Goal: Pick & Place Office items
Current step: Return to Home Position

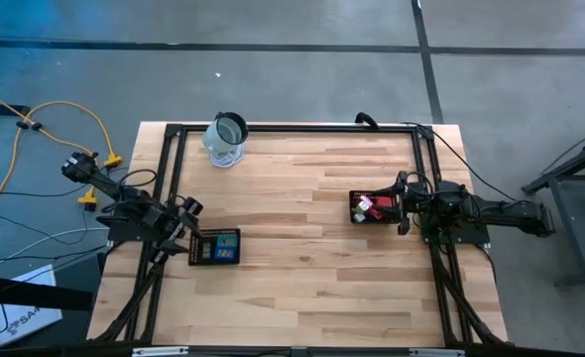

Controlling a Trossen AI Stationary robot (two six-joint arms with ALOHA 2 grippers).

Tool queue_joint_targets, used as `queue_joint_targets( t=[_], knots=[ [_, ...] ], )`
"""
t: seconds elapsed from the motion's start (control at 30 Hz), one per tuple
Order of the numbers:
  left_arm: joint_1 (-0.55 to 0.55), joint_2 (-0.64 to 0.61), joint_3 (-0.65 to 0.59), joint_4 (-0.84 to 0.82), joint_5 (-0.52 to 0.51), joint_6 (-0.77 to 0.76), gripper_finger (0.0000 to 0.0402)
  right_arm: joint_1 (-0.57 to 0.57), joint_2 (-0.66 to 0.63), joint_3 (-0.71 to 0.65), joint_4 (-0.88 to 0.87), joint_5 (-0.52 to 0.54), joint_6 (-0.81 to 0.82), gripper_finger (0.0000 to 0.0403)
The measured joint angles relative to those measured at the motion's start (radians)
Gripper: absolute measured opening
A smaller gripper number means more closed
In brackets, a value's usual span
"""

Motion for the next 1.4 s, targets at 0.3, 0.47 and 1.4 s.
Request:
queue_joint_targets(
  t=[0.3,0.47,1.4],
  knots=[
    [0.000,0.000,0.000,-0.143,-0.017,0.004,0.0194,0.000,0.000,0.000,0.000,0.000,0.000,0.0194],
    [0.000,0.000,0.000,-0.229,-0.017,0.005,0.0194,0.000,0.000,0.000,0.000,0.000,0.000,0.0194],
    [0.000,0.000,0.000,-0.517,-0.013,-0.009,0.0194,0.000,0.000,0.000,0.000,0.000,0.000,0.0194]
  ],
)
